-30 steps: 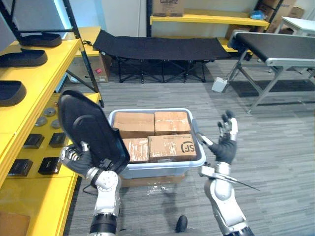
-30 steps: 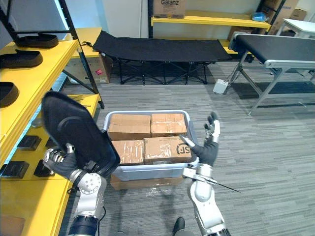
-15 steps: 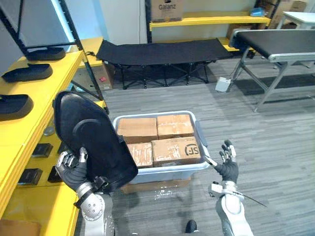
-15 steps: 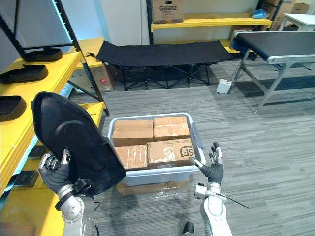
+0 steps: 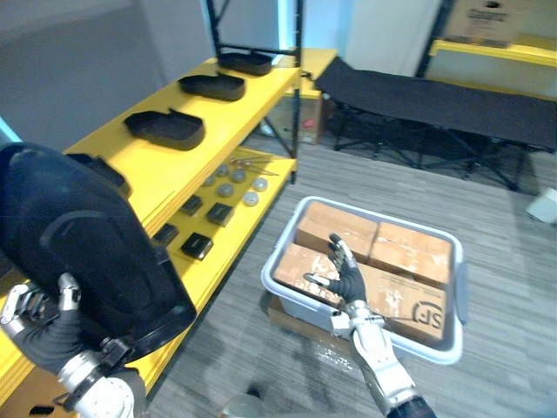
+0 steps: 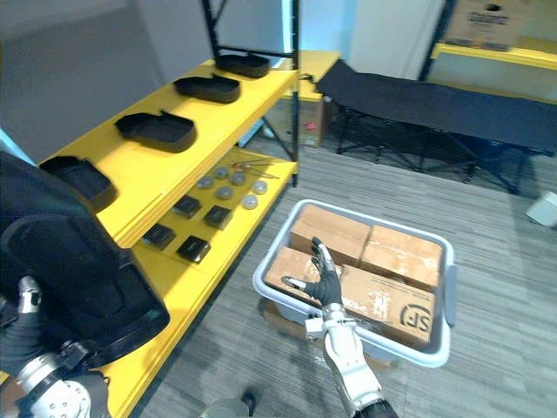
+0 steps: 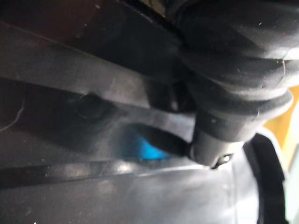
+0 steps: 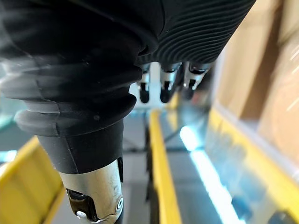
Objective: Walk over and take plastic housings, then place them on the shelf
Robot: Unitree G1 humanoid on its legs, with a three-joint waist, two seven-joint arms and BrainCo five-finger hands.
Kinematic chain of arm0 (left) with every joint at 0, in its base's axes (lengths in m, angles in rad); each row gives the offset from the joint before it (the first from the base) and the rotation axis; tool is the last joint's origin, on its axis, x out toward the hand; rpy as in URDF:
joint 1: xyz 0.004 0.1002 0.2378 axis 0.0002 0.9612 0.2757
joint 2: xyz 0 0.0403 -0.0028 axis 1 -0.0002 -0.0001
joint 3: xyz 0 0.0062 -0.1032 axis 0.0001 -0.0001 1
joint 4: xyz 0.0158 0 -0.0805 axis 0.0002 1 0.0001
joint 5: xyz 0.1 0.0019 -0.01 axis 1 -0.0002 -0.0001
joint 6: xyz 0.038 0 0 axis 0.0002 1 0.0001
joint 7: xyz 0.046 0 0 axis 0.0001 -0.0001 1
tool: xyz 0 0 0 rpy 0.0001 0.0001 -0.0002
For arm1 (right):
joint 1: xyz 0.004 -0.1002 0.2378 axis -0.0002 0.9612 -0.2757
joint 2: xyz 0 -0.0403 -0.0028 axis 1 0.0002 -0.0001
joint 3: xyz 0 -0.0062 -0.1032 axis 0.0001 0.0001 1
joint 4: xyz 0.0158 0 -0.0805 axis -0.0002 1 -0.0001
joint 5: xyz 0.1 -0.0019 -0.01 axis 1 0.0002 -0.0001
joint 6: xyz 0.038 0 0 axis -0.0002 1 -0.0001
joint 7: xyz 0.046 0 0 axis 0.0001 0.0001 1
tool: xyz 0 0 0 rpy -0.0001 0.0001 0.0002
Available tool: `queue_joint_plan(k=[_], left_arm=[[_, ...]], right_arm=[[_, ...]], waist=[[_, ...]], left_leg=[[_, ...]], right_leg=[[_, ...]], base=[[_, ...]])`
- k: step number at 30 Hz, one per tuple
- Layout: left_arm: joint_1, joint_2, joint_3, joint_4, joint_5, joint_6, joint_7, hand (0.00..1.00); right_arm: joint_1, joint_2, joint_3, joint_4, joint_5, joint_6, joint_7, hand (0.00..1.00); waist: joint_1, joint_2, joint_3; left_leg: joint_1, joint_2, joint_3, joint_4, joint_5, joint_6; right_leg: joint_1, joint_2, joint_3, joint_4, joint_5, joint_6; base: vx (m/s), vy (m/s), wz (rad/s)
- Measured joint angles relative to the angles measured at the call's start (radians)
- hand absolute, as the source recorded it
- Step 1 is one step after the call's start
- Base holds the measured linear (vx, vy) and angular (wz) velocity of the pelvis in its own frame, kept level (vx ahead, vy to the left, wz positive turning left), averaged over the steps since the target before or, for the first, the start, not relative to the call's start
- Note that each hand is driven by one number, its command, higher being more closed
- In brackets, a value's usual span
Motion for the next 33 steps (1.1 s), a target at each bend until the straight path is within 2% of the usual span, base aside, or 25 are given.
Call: queue_joint_plan(k=[2,5,7,9,10,11,12,13,14,15,16,17,18,19,20,22,23,24,27,29,31,33], left_arm=[[-0.005,0.004,-0.010,0.000,-0.023,-0.004,-0.054,1.00],[-0.004,0.001,-0.041,0.003,-0.045,-0.004,-0.079,1.00],[0.001,-0.005,-0.068,0.003,-0.051,-0.003,-0.077,1.00],[-0.002,-0.005,-0.092,-0.001,-0.061,-0.003,-0.102,1.00],[-0.003,-0.005,-0.100,-0.005,-0.066,-0.003,-0.116,1.00],[-0.014,-0.005,-0.120,-0.004,-0.094,0.000,-0.153,1.00],[-0.026,-0.004,-0.149,-0.004,-0.108,0.000,-0.187,1.00],[-0.027,-0.003,-0.161,-0.002,-0.122,0.000,-0.206,1.00],[-0.027,0.000,-0.187,0.003,-0.136,0.000,-0.237,1.00],[-0.027,-0.001,-0.222,0.013,-0.139,-0.001,-0.251,1.00],[-0.028,0.000,-0.241,0.017,-0.138,0.000,-0.255,1.00],[-0.029,0.000,-0.273,0.017,-0.137,0.000,-0.259,1.00],[-0.029,0.002,-0.283,0.017,-0.136,0.000,-0.258,1.00],[-0.029,0.003,-0.291,0.027,-0.129,0.000,-0.247,1.00],[-0.029,0.004,-0.291,0.030,-0.128,0.000,-0.244,1.00],[-0.028,0.008,-0.290,0.039,-0.126,0.004,-0.222,1.00],[-0.016,0.009,-0.288,0.040,-0.122,0.006,-0.200,1.00],[-0.009,0.012,-0.286,0.047,-0.123,0.017,-0.181,1.00],[-0.008,0.040,-0.284,0.048,-0.116,0.028,-0.146,1.00],[-0.010,0.037,-0.287,0.048,-0.115,0.033,-0.133,1.00],[-0.011,0.034,-0.291,0.044,-0.067,0.033,-0.114,1.00],[-0.001,0.034,-0.291,0.038,0.031,0.033,-0.104,1.00]], right_arm=[[0.023,0.000,-0.023,-0.004,0.008,0.002,-0.025,0.00],[0.038,-0.002,-0.058,-0.003,0.018,0.006,-0.034,0.00],[0.045,-0.003,-0.091,-0.004,0.019,0.006,-0.022,0.00],[0.071,-0.001,-0.151,-0.005,0.020,0.012,-0.015,0.00],[0.079,0.000,-0.169,-0.007,0.020,0.017,-0.017,0.00],[0.117,0.006,-0.211,-0.025,0.020,0.030,-0.020,0.00],[0.176,0.018,-0.274,-0.051,0.020,0.032,-0.020,0.00],[0.205,0.019,-0.299,-0.067,0.021,0.032,-0.021,0.00],[0.255,0.013,-0.345,-0.104,0.021,0.027,-0.023,0.00],[0.278,0.001,-0.383,-0.120,0.022,0.019,-0.032,0.00],[0.281,-0.012,-0.395,-0.122,0.022,0.007,-0.040,0.00],[0.279,-0.036,-0.406,-0.124,0.021,-0.013,-0.043,0.00],[0.275,-0.040,-0.403,-0.124,0.020,-0.019,-0.043,0.00],[0.252,-0.024,-0.383,-0.122,0.019,-0.028,-0.042,0.00],[0.249,-0.020,-0.376,-0.122,0.019,-0.033,-0.042,0.00],[0.233,-0.005,-0.325,-0.124,0.024,-0.049,-0.032,0.00],[0.218,-0.006,-0.303,-0.124,0.026,-0.049,-0.009,0.00],[0.206,-0.003,-0.294,-0.122,0.026,-0.049,0.012,0.00],[0.192,0.008,-0.272,-0.122,0.026,-0.049,0.039,0.00],[0.181,0.008,-0.253,-0.124,0.026,-0.049,0.051,0.00],[0.155,0.007,-0.238,-0.124,0.028,-0.049,0.051,0.00],[0.140,0.013,-0.223,-0.124,0.067,-0.050,0.052,0.00]], waist=[[-0.007,-0.017,-0.001],[-0.007,-0.043,0.004],[-0.011,-0.031,0.013],[-0.046,-0.020,0.027],[-0.054,-0.019,0.035],[-0.071,-0.026,0.052],[-0.093,-0.024,0.059],[-0.103,-0.022,0.064],[-0.125,-0.014,0.075],[-0.145,-0.006,0.079],[-0.150,0.007,0.081],[-0.159,0.029,0.084],[-0.159,0.033,0.085],[-0.150,0.030,0.088],[-0.149,0.029,0.088],[-0.134,0.023,0.101],[-0.109,0.018,0.109],[-0.108,0.029,0.104],[-0.117,-0.007,0.117],[-0.122,-0.010,0.119],[-0.124,0.005,0.140],[-0.116,0.021,0.149]], left_leg=[[-0.001,-0.006,-0.037,0.000,0.001,-0.003],[-0.001,-0.001,-0.058,0.010,0.008,-0.018],[-0.015,-0.001,-0.074,0.046,0.007,-0.020],[-0.036,-0.009,-0.110,0.069,0.009,-0.028],[-0.043,-0.011,-0.107,0.069,0.016,-0.031],[-0.057,-0.017,-0.061,0.068,0.040,-0.010],[-0.065,0.015,0.094,0.048,0.012,0.093],[-0.071,0.041,0.175,0.038,0.021,0.127],[-0.083,0.084,0.326,0.033,0.040,0.155],[-0.088,0.116,0.449,0.034,0.047,0.146],[-0.091,0.124,0.486,0.034,0.061,0.139],[-0.095,0.119,0.504,0.036,0.102,0.108],[-0.094,0.114,0.504,0.043,0.119,0.084],[-0.095,0.112,0.522,0.106,0.119,0.064],[-0.095,0.113,0.523,0.118,0.111,0.059],[-0.102,0.112,0.478,0.216,0.054,0.042],[-0.108,0.108,0.354,0.272,0.010,0.005],[-0.111,0.105,0.302,0.292,-0.026,-0.016],[-0.131,0.101,0.339,0.294,-0.033,-0.007],[-0.166,0.101,0.337,0.318,-0.039,-0.001],[-0.193,0.104,0.330,0.370,-0.066,0.004],[-0.207,0.101,0.331,0.428,-0.108,0.014]], right_leg=[[-0.011,-0.014,0.070,0.074,-0.069,0.000],[-0.021,-0.020,0.080,0.143,-0.142,0.023],[-0.013,-0.014,0.075,0.150,-0.148,0.017],[0.008,-0.018,0.015,0.184,-0.183,0.019],[0.022,-0.021,-0.008,0.191,-0.193,0.026],[0.054,-0.031,-0.065,0.199,-0.217,0.024],[0.085,-0.033,-0.150,0.206,-0.219,0.025],[0.099,-0.032,-0.181,0.210,-0.218,0.024],[0.120,-0.040,-0.233,0.222,-0.221,0.025],[0.126,-0.053,-0.270,0.239,-0.225,0.029],[0.125,-0.062,-0.275,0.255,-0.232,0.029],[0.124,-0.087,-0.267,0.293,-0.251,0.040],[0.123,-0.099,-0.259,0.307,-0.263,0.052],[0.116,-0.132,-0.207,0.333,-0.282,0.065],[0.115,-0.135,-0.195,0.335,-0.283,0.063],[0.101,-0.150,-0.116,0.337,-0.288,0.066],[0.082,-0.150,-0.047,0.333,-0.302,0.090],[0.069,-0.146,-0.010,0.331,-0.300,0.098],[0.009,-0.155,0.060,0.332,-0.298,0.098],[-0.017,-0.156,0.063,0.335,-0.291,0.102],[-0.025,-0.161,0.063,0.356,-0.285,0.113],[-0.009,-0.171,0.059,0.357,-0.284,0.119]], base=[[0.07,0.069,0.68],[0.04,-0.072,0.26],[0.00,-0.063,0.15],[-0.02,-0.043,0.67],[-0.04,-0.057,1.11],[-0.06,-0.063,1.56],[-0.06,-0.072,1.77],[-0.05,-0.041,1.98],[-0.04,0.013,1.74],[-0.04,0.067,1.60],[-0.02,0.131,1.12],[-0.01,0.132,0.57],[0.01,0.161,0.08],[0.01,0.104,-0.29],[0.01,0.161,-0.61],[-0.02,0.115,-0.83],[-0.05,0.108,-1.13],[-0.06,0.142,-0.94],[-0.05,0.120,-0.37],[-0.04,0.067,-0.03],[-0.02,0.085,0.05],[0.03,0.145,0.02]])
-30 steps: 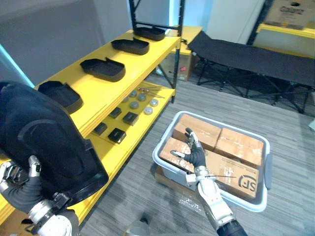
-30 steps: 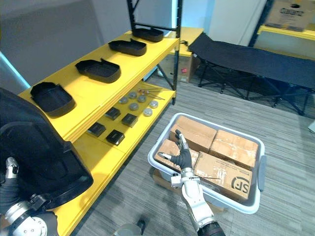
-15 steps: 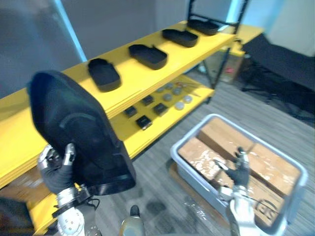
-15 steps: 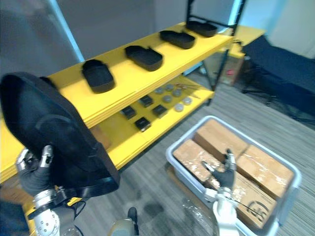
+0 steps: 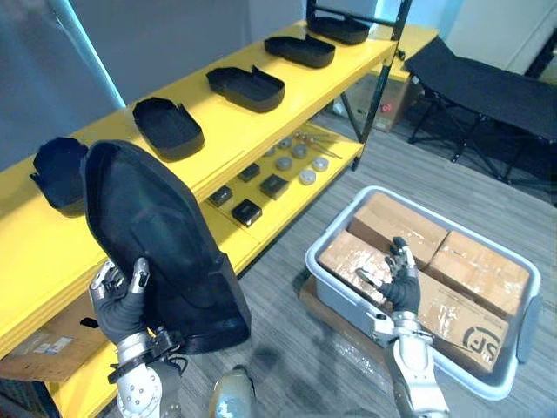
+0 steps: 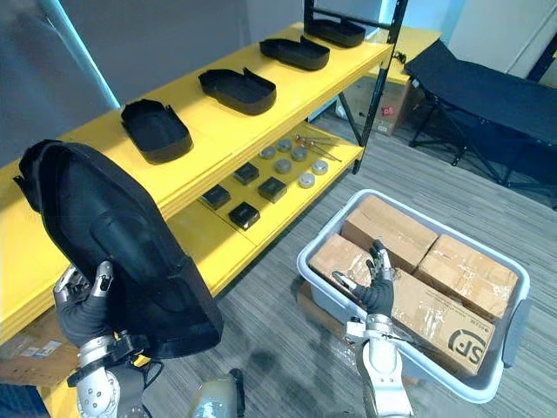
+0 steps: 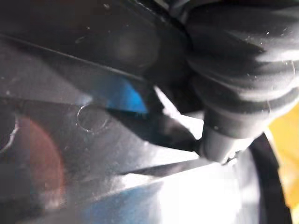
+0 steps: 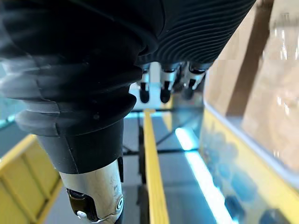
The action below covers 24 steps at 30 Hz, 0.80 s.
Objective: Walk over and take plastic housings, then place them on the shelf
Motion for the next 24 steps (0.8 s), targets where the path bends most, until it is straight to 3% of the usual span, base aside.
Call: queue_joint_plan(k=[3,5,6,7,8,9,11,12,14,15,16,17,18,20,22,24], left_arm=[[-0.007,0.004,0.009,-0.045,0.071,-0.001,-0.005,1.00],[-0.029,0.008,0.010,-0.054,0.086,-0.001,-0.022,1.00],[-0.032,0.015,0.011,-0.072,0.088,-0.001,-0.030,1.00],[-0.032,0.032,0.019,-0.093,0.109,-0.001,-0.028,1.00],[-0.034,0.045,0.023,-0.099,0.119,-0.001,-0.024,1.00],[-0.054,0.061,0.033,-0.096,0.125,0.000,-0.007,1.00],[-0.076,0.081,0.039,-0.090,0.124,0.001,0.027,1.00],[-0.089,0.084,0.043,-0.085,0.124,0.002,0.043,1.00],[-0.131,0.086,0.045,-0.063,0.124,0.013,0.075,1.00],[-0.170,0.087,0.042,-0.037,0.124,0.028,0.087,1.00],[-0.184,0.087,0.038,-0.023,0.124,0.033,0.093,1.00],[-0.200,0.091,0.030,-0.006,0.124,0.045,0.102,1.00],[-0.193,0.058,0.008,0.016,0.124,0.053,0.103,1.00],[-0.159,0.035,-0.002,0.014,0.121,0.053,0.102,1.00],[-0.159,0.030,-0.002,0.013,0.116,0.053,0.101,1.00],[-0.163,0.017,-0.007,0.008,0.099,0.049,0.085,1.00]], right_arm=[[0.003,0.006,0.019,-0.007,-0.003,0.000,-0.003,0.00],[0.017,0.006,0.018,-0.008,-0.003,0.000,-0.006,0.00],[0.021,0.006,0.018,-0.012,-0.004,0.000,-0.006,0.00],[0.026,0.017,0.018,-0.013,-0.012,-0.014,-0.005,0.00],[0.028,0.027,0.019,-0.018,-0.013,-0.024,-0.004,0.00],[0.028,0.037,0.019,-0.044,-0.020,-0.037,-0.003,0.00],[0.019,0.035,0.016,-0.083,-0.033,-0.059,0.000,0.00],[0.010,0.032,0.012,-0.097,-0.045,-0.070,0.001,0.00],[-0.017,0.026,-0.005,-0.116,-0.048,-0.071,0.015,0.00],[-0.025,0.018,-0.024,-0.125,-0.040,-0.071,0.022,0.00],[-0.026,0.014,-0.032,-0.127,-0.030,-0.072,0.025,0.00],[-0.021,0.008,-0.053,-0.135,-0.005,-0.072,0.035,0.00],[-0.020,-0.020,-0.075,-0.137,0.013,-0.071,0.043,0.00],[-0.030,-0.053,-0.088,-0.151,0.040,-0.071,0.047,0.00],[-0.034,-0.063,-0.098,-0.153,0.042,-0.063,0.055,0.00],[-0.022,-0.067,-0.112,-0.156,0.043,-0.056,0.053,0.00]], waist=[[0.009,-0.007,0.007],[0.004,0.000,0.004],[0.003,-0.003,0.005],[0.004,-0.016,0.009],[0.001,-0.014,0.010],[-0.008,-0.025,0.006],[-0.012,-0.031,0.002],[-0.013,-0.031,0.002],[-0.022,-0.032,0.001],[-0.041,-0.034,0.000],[-0.051,-0.042,-0.005],[-0.065,-0.066,-0.019],[-0.066,-0.023,-0.032],[-0.059,0.019,-0.059],[-0.055,0.030,-0.063],[-0.059,0.021,-0.061]], left_leg=[[-0.003,-0.026,-0.010,0.064,-0.076,0.023],[0.005,-0.037,-0.041,0.062,-0.091,0.032],[0.029,-0.038,-0.055,0.038,-0.093,0.039],[0.073,-0.042,-0.068,-0.011,-0.081,0.058],[0.084,-0.039,-0.082,-0.030,-0.078,0.063],[0.103,-0.035,-0.105,-0.060,-0.074,0.071],[0.151,-0.035,-0.114,-0.118,-0.062,0.072],[0.177,-0.035,-0.114,-0.142,-0.055,0.066],[0.198,-0.043,-0.133,-0.167,-0.056,0.064],[0.194,-0.054,-0.176,-0.178,-0.056,0.061],[0.193,-0.065,-0.199,-0.183,-0.055,0.057],[0.189,-0.098,-0.251,-0.189,-0.065,0.035],[0.182,-0.085,-0.289,-0.191,-0.073,0.023],[0.176,-0.060,-0.317,-0.220,-0.063,0.001],[0.181,-0.048,-0.332,-0.244,-0.032,-0.023],[0.198,-0.041,-0.271,-0.259,0.025,-0.019]], right_leg=[[0.035,-0.026,-0.001,0.035,0.015,-0.021],[-0.045,-0.054,0.042,0.227,0.097,-0.149],[-0.113,-0.057,0.108,0.336,0.213,-0.256],[-0.159,-0.048,0.179,0.410,0.332,-0.236],[-0.180,-0.031,0.206,0.451,0.306,-0.207],[-0.218,0.021,0.234,0.492,0.171,-0.188],[-0.254,0.105,0.239,0.408,0.064,-0.172],[-0.259,0.151,0.238,0.304,0.044,-0.170],[-0.286,0.224,0.275,0.110,0.046,-0.168],[-0.298,0.265,0.341,0.018,0.061,-0.153],[-0.300,0.278,0.378,-0.022,0.069,-0.141],[-0.296,0.290,0.441,-0.060,0.166,-0.139],[-0.283,0.301,0.401,-0.046,0.143,-0.153],[-0.280,0.317,0.354,-0.058,0.130,-0.172],[-0.252,0.319,0.305,-0.059,0.117,-0.193],[-0.172,0.300,0.211,-0.077,0.104,-0.212]], base=[[0.09,0.175,0.23],[0.09,0.237,0.49],[0.13,0.234,0.40],[0.16,0.202,0.40],[0.23,0.112,0.48],[0.20,0.039,0.47],[0.21,0.009,0.39],[0.25,-0.034,0.26],[0.28,-0.106,0.50],[0.22,-0.146,0.86],[0.21,-0.198,1.25],[0.20,-0.223,1.21],[0.21,-0.211,1.07],[0.26,-0.194,0.63],[0.21,-0.168,0.76],[0.14,-0.120,1.19]])
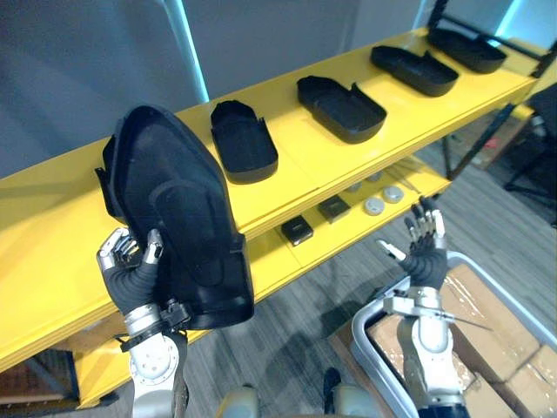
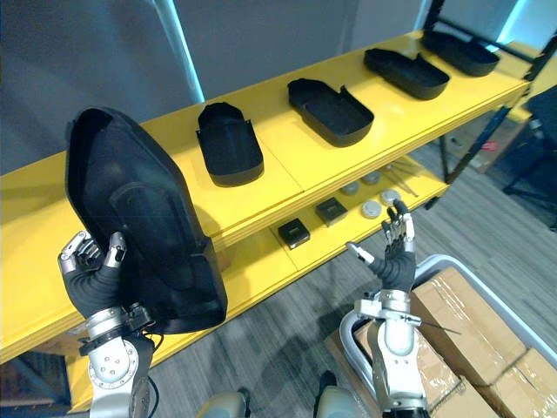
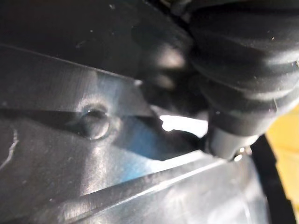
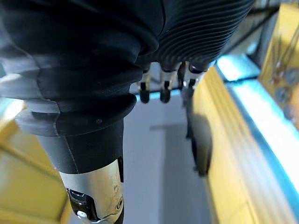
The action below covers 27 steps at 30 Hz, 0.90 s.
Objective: Walk over and take plastic housings, then place them on the shelf
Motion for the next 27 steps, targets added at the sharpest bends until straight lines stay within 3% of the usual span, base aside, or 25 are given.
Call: queue_joint_plan(k=[2,5,10,12,14,17,18,20,22,23,24,25,26,27], left_arm=[[-0.004,-0.002,-0.020,-0.005,-0.028,-0.024,-0.029,1.00],[-0.014,-0.001,-0.061,-0.007,-0.034,-0.044,-0.030,1.00],[0.015,-0.001,-0.073,-0.007,-0.033,-0.029,-0.057,1.00],[0.045,0.006,-0.074,-0.002,-0.032,-0.021,-0.055,1.00],[0.073,0.008,-0.075,-0.002,-0.031,-0.018,-0.050,1.00],[0.093,0.006,-0.073,-0.002,-0.033,-0.021,-0.043,1.00],[0.098,0.004,-0.074,-0.002,-0.034,-0.021,-0.045,1.00],[0.095,-0.001,-0.073,-0.002,-0.035,-0.024,-0.054,1.00],[0.097,-0.013,-0.073,0.007,-0.034,-0.028,-0.057,1.00],[0.103,-0.013,-0.073,0.016,-0.032,-0.035,-0.058,1.00],[0.112,-0.012,-0.068,0.017,-0.021,-0.056,-0.057,1.00],[0.113,-0.015,-0.068,0.020,0.003,-0.073,-0.058,1.00],[0.112,-0.013,-0.067,0.022,0.014,-0.073,-0.058,1.00],[0.101,0.003,-0.054,0.026,0.055,-0.073,-0.059,1.00]], right_arm=[[0.020,0.017,-0.029,-0.019,-0.005,0.000,-0.030,0.00],[0.020,0.021,-0.061,-0.023,-0.022,-0.001,-0.082,0.00],[0.032,0.068,-0.062,-0.028,-0.024,-0.006,-0.098,0.00],[0.063,0.097,-0.046,-0.035,-0.017,-0.016,-0.078,0.00],[0.089,0.113,-0.039,-0.034,-0.013,-0.016,-0.063,0.00],[0.102,0.108,-0.017,0.011,-0.016,-0.024,-0.048,0.00],[0.103,0.107,-0.013,0.027,-0.024,-0.025,-0.052,0.00],[0.089,0.099,-0.010,0.031,-0.027,-0.033,-0.059,0.00],[0.059,0.087,-0.006,0.037,-0.026,-0.044,-0.057,0.00],[0.032,0.078,0.000,0.051,-0.026,-0.049,-0.054,0.00],[-0.004,0.063,0.017,0.080,-0.025,-0.053,-0.049,0.00],[-0.028,0.047,0.024,0.106,-0.023,-0.052,-0.036,0.00],[-0.034,0.046,0.024,0.118,-0.023,-0.052,-0.035,0.00],[-0.040,0.056,0.021,0.156,-0.019,-0.050,-0.031,0.00]], waist=[[-0.005,-0.014,-0.001],[0.005,-0.021,-0.003],[0.008,-0.026,0.000],[0.008,-0.043,0.001],[0.003,-0.042,0.002],[0.006,-0.041,0.029],[0.005,-0.050,0.037],[-0.003,-0.049,0.035],[-0.008,-0.050,0.035],[-0.009,-0.049,0.035],[-0.009,-0.043,0.031],[-0.010,-0.018,0.021],[-0.010,-0.012,0.017],[-0.021,-0.026,0.017]], left_leg=[[-0.005,-0.001,0.093,-0.016,0.047,0.027],[-0.002,-0.019,0.129,-0.108,0.109,0.036],[0.053,-0.029,0.137,-0.175,0.114,0.030],[0.064,-0.048,0.162,-0.187,0.113,0.032],[0.046,-0.053,0.165,-0.169,0.098,0.047],[-0.008,-0.051,0.169,-0.005,0.016,0.064],[-0.031,-0.029,0.229,0.065,-0.022,0.117],[-0.087,0.027,0.268,0.158,-0.033,0.135],[-0.108,0.090,0.258,0.186,-0.022,0.119],[-0.104,0.117,0.198,0.187,-0.008,0.098],[-0.098,0.139,0.149,0.183,0.025,0.093],[-0.080,0.144,0.108,0.169,0.051,0.039],[-0.072,0.131,0.109,0.174,0.022,0.005],[-0.067,0.096,0.137,0.182,-0.066,-0.086]], right_leg=[[0.044,-0.022,-0.076,-0.012,-0.007,-0.011],[0.045,-0.045,-0.110,0.010,-0.031,-0.014],[0.079,-0.055,-0.107,0.015,-0.057,0.002],[0.083,-0.076,-0.096,0.003,-0.083,0.037],[0.078,-0.082,-0.096,0.003,-0.091,0.035],[0.088,-0.111,-0.106,0.059,-0.113,0.045],[0.100,-0.133,-0.127,0.070,-0.110,0.057],[0.095,-0.174,-0.142,0.085,-0.104,0.067],[0.094,-0.233,-0.133,0.103,-0.093,0.088],[0.087,-0.271,-0.104,0.114,-0.086,0.111],[0.070,-0.306,-0.067,0.124,-0.086,0.165],[0.056,-0.335,-0.033,0.136,-0.083,0.238],[0.056,-0.346,-0.022,0.136,-0.081,0.244],[0.069,-0.389,-0.008,0.109,-0.070,0.248]], base=[[0.09,-0.077,1.32],[0.04,-0.008,1.19],[-0.02,0.021,0.19],[-0.10,0.027,-0.18],[-0.12,0.037,-0.02],[-0.05,0.084,0.17],[-0.01,0.104,0.29],[0.01,0.223,0.36],[0.04,0.382,0.12],[0.03,0.462,-0.24],[0.05,0.619,-0.38],[0.04,0.591,-0.32],[0.03,0.532,-0.04],[0.03,0.672,0.02]])
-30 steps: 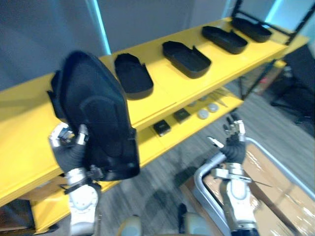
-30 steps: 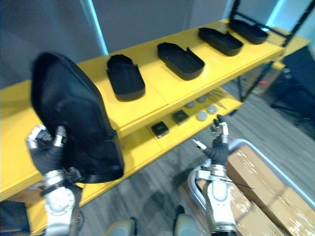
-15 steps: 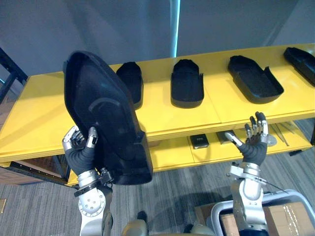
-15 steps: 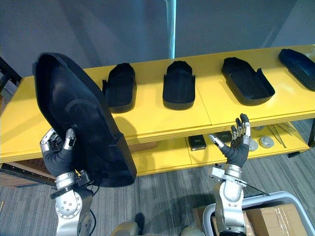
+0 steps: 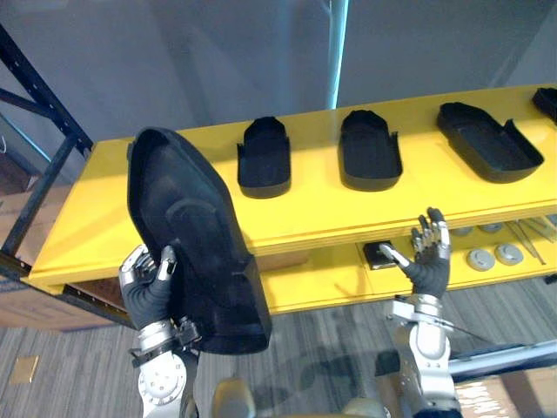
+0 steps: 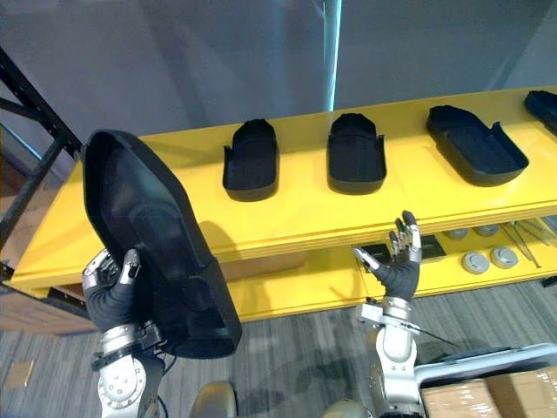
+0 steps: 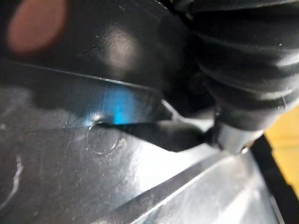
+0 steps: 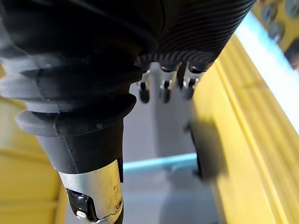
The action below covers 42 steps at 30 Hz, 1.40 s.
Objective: Walk over and take plastic housings, then place them on the shelf
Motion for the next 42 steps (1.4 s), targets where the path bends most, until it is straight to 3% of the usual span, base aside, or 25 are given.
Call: queue_joint_plan(k=[1,2,3,4,6,7,8,10,11,12,14,18,24,26,29,31,32,36,39,42], left_arm=[[-0.017,0.036,0.025,0.006,0.020,0.002,-0.002,1.00],[-0.021,0.054,0.041,0.012,0.030,0.004,-0.005,1.00],[-0.033,0.084,0.070,0.022,0.049,0.015,-0.007,1.00],[-0.041,0.099,0.082,0.022,0.053,0.017,-0.011,1.00],[-0.070,0.150,0.128,0.016,0.050,0.018,-0.031,1.00],[-0.075,0.152,0.142,0.014,0.050,0.020,-0.035,1.00],[-0.088,0.164,0.163,0.014,0.047,0.031,-0.036,1.00],[-0.130,0.174,0.182,0.011,0.023,0.052,-0.037,1.00],[-0.136,0.170,0.181,0.011,0.012,0.056,-0.037,1.00],[-0.143,0.151,0.177,0.010,0.000,0.073,-0.037,1.00],[-0.146,0.130,0.162,0.010,-0.008,0.107,-0.028,1.00],[-0.120,0.071,0.058,-0.022,0.009,0.135,0.040,1.00],[-0.100,0.040,0.075,-0.060,0.021,0.135,0.100,1.00],[-0.101,0.021,0.097,-0.076,0.070,0.152,0.126,1.00],[-0.109,0.033,0.157,-0.077,0.116,0.181,0.158,1.00],[-0.131,0.048,0.211,-0.047,0.131,0.218,0.190,1.00],[-0.176,0.098,0.245,0.023,0.137,0.261,0.224,1.00],[-0.366,0.287,0.284,0.356,0.158,0.345,0.257,1.00],[-0.526,0.398,0.287,0.583,0.110,0.365,0.245,1.00],[-0.631,0.464,0.287,0.700,0.033,0.365,0.222,1.00]], right_arm=[[0.000,0.033,0.011,0.030,0.001,0.007,0.008,0.00],[0.000,0.044,0.016,0.038,0.000,0.010,0.015,0.00],[0.004,0.055,0.022,0.040,-0.003,0.008,0.020,0.00],[0.007,0.057,0.021,0.039,-0.003,0.005,0.020,0.00],[0.018,0.062,0.023,0.031,0.001,-0.005,0.024,0.00],[0.018,0.066,0.030,0.029,0.000,-0.009,0.026,0.00],[0.025,0.070,0.040,0.016,-0.007,-0.017,0.034,0.00],[0.046,0.068,0.041,-0.056,-0.051,-0.045,0.042,0.00],[0.046,0.066,0.042,-0.075,-0.062,-0.049,0.043,0.00],[0.046,0.062,0.043,-0.109,-0.075,-0.058,0.049,0.00],[0.040,0.054,0.042,-0.156,-0.070,-0.060,0.069,0.00],[0.019,0.013,0.059,-0.212,-0.009,-0.059,0.105,0.00],[-0.017,-0.026,0.110,-0.261,-0.007,-0.058,0.102,0.00],[-0.012,-0.024,0.119,-0.266,-0.006,-0.051,0.104,0.00],[0.012,-0.019,0.121,-0.304,0.017,-0.040,0.134,0.00],[0.033,-0.021,0.127,-0.318,0.028,-0.032,0.171,0.00],[0.048,-0.026,0.134,-0.319,0.046,-0.017,0.211,0.00],[0.061,-0.061,0.184,-0.320,0.083,0.014,0.291,0.00],[0.065,-0.076,0.224,-0.321,0.108,0.033,0.340,0.00],[0.062,-0.091,0.281,-0.322,0.123,0.038,0.372,0.00]], waist=[[0.006,-0.046,0.016],[0.010,-0.048,0.016],[0.010,-0.044,0.017],[0.009,-0.044,0.017],[0.016,-0.038,0.018],[0.018,-0.040,0.017],[0.015,-0.045,0.013],[0.007,-0.043,-0.001],[0.007,-0.041,-0.004],[0.009,-0.039,-0.017],[0.011,-0.039,-0.029],[0.002,-0.001,-0.048],[0.018,0.005,-0.046],[0.026,0.008,-0.044],[0.012,0.010,-0.042],[-0.004,0.027,-0.036],[-0.005,0.043,-0.038],[-0.031,0.066,-0.036],[-0.061,0.059,-0.032],[-0.080,0.061,-0.030]], left_leg=[[-0.002,-0.043,0.031,0.032,-0.025,0.009],[-0.010,-0.054,0.035,0.055,-0.044,0.012],[-0.023,-0.061,0.036,0.089,-0.065,0.035],[-0.022,-0.066,0.035,0.091,-0.070,0.046],[-0.002,-0.076,0.048,0.052,-0.069,0.080],[0.006,-0.069,0.047,0.029,-0.059,0.090],[0.017,-0.071,0.042,-0.016,-0.034,0.099],[0.035,-0.076,0.015,-0.144,0.039,0.111],[0.036,-0.077,0.014,-0.169,0.054,0.108],[0.029,-0.085,0.012,-0.205,0.088,0.096],[0.018,-0.099,0.015,-0.234,0.113,0.086],[0.015,-0.049,-0.023,-0.329,0.175,0.058],[0.017,-0.039,-0.063,-0.395,0.237,0.054],[0.041,-0.041,-0.063,-0.428,0.256,0.056],[0.058,-0.057,-0.061,-0.461,0.276,0.064],[0.072,-0.057,-0.050,-0.472,0.282,0.065],[0.081,-0.051,-0.017,-0.472,0.282,0.066],[0.082,-0.051,0.036,-0.471,0.290,0.061],[0.082,-0.057,0.051,-0.471,0.294,0.063],[0.081,-0.065,0.067,-0.471,0.295,0.064]], right_leg=[[0.027,-0.040,0.028,-0.053,0.049,-0.013],[0.034,-0.040,0.038,-0.084,0.108,-0.020],[0.038,-0.039,0.043,-0.108,0.221,-0.019],[0.038,-0.040,0.043,-0.110,0.275,-0.023],[0.009,-0.037,0.045,-0.104,0.440,-0.113],[-0.007,-0.027,0.050,-0.076,0.416,-0.122],[-0.020,0.011,0.060,-0.022,0.334,-0.108],[-0.030,0.163,0.061,-0.013,0.150,-0.079],[-0.027,0.197,0.059,-0.045,0.119,-0.087],[-0.002,0.250,0.046,-0.151,0.106,-0.105],[0.034,0.259,0.035,-0.259,0.122,-0.091],[0.031,0.322,0.037,-0.277,0.131,-0.111],[0.029,0.342,0.034,-0.267,0.105,-0.154],[0.030,0.339,0.038,-0.243,0.087,-0.174],[0.026,0.324,0.068,-0.220,0.034,-0.161],[0.019,0.321,0.079,-0.203,0.023,-0.151],[-0.003,0.320,0.107,-0.185,0.017,-0.149],[-0.059,0.317,0.165,-0.147,0.017,-0.144],[-0.083,0.311,0.186,-0.120,0.022,-0.135],[-0.112,0.302,0.208,-0.086,0.009,-0.129]], base=[[0.02,0.621,-0.02],[0.00,0.689,-0.15],[-0.02,0.414,-0.06],[-0.04,0.478,0.09],[-0.03,0.381,0.01],[-0.01,0.214,-0.04],[0.02,0.080,0.29],[0.07,0.015,0.45],[0.09,-0.017,0.21],[0.09,-0.037,0.08],[0.09,-0.063,0.12],[0.03,-0.084,0.28],[-0.02,-0.044,0.29],[-0.07,-0.007,0.08],[-0.07,-0.008,0.08],[-0.07,-0.006,-0.20],[-0.08,0.007,-0.38],[-0.04,0.020,-0.40],[0.00,0.014,-0.24],[0.00,0.007,-0.13]])
